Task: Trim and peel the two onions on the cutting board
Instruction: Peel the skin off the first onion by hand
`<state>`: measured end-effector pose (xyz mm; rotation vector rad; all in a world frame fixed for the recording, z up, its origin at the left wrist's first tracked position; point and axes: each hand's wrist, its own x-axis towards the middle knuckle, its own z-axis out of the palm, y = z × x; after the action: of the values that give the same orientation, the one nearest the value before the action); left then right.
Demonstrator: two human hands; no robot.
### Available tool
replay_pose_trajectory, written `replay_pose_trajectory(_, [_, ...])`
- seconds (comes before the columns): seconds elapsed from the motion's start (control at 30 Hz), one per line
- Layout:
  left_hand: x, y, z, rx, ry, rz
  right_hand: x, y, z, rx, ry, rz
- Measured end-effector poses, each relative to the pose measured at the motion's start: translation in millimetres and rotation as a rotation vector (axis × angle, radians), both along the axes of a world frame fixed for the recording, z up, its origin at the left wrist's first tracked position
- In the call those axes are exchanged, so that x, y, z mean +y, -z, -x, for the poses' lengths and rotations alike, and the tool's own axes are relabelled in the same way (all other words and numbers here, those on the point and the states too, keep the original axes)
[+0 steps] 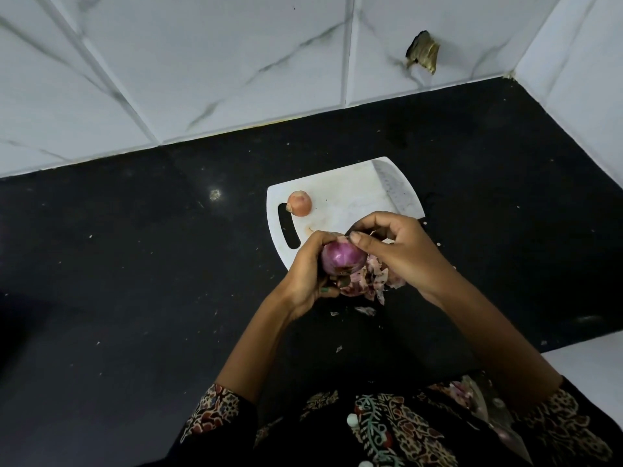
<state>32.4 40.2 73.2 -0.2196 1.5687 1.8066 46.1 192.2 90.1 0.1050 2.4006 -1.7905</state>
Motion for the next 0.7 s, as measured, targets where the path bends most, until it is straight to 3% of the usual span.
replay_pose_trajectory(0.37, [-3, 2, -1, 0.025, 0.043, -0.154, 2, 11, 4, -0.102, 0.046, -0.022])
replay_pose_trajectory(0.7, [-6, 9, 4, 0.196, 0.143, 0.061, 0, 6, 2, 0.022, 0.022, 0.026])
